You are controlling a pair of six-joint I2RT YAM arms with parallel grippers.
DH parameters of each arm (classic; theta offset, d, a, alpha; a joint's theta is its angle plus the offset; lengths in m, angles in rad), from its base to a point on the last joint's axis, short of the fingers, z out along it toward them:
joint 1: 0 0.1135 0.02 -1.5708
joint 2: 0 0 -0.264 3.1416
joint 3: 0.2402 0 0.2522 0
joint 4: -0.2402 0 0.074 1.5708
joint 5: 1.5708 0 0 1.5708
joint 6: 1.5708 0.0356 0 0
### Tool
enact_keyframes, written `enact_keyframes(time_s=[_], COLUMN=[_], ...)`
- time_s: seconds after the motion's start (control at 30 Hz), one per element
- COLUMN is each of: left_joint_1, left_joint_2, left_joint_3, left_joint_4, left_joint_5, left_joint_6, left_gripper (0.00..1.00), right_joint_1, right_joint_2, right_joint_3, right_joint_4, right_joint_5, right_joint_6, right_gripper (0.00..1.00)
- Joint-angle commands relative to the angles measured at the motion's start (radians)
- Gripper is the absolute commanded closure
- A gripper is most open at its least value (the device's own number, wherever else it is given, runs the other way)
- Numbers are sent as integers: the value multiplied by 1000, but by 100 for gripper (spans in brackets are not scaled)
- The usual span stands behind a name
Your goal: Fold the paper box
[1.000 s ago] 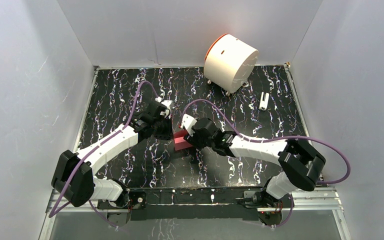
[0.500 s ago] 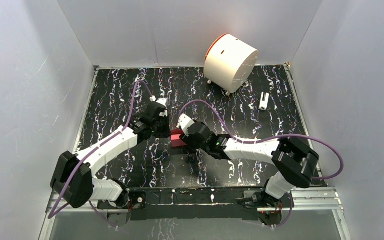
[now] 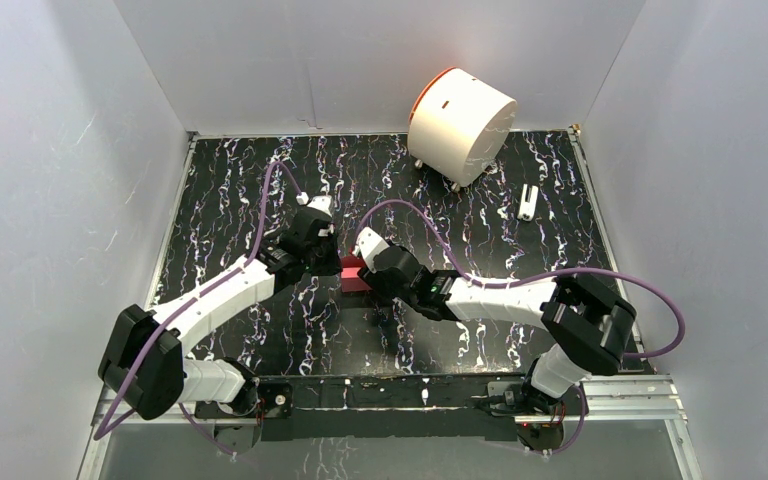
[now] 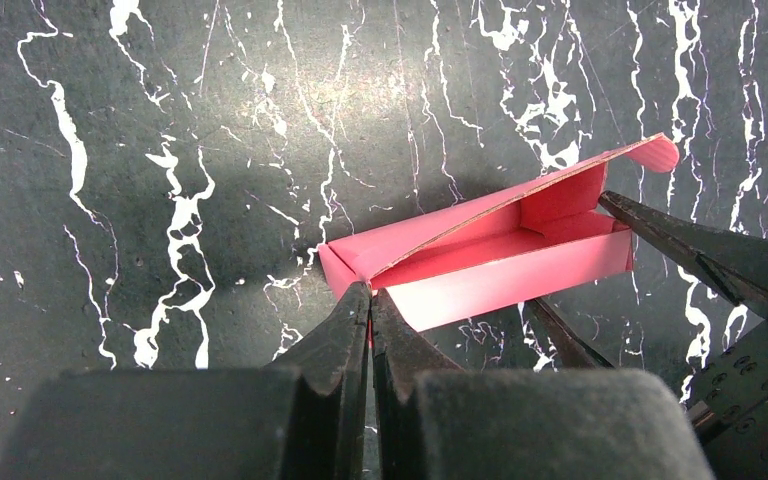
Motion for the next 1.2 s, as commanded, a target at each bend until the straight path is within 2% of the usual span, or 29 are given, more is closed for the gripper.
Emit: enact_keyframes(time_s=[0.0, 0.43, 1.17], left_joint_1=[-35, -49, -54], left_joint_2=[10, -34, -1], left_joint_3=[-35, -57, -19], left_joint_4=[-40, -66, -133], left_joint_5=[49, 26, -91], left_joint_6=[0, 0, 30], left_gripper=[100, 100, 100], right_joint_1=[21, 21, 21], right_joint_2=[30, 38, 41], right_joint_3=[52, 56, 62], right_joint_4=[122, 125, 125], right_joint_5=[-61, 6, -2], right_joint_6=[71, 124, 125], right_gripper=[51, 51, 51])
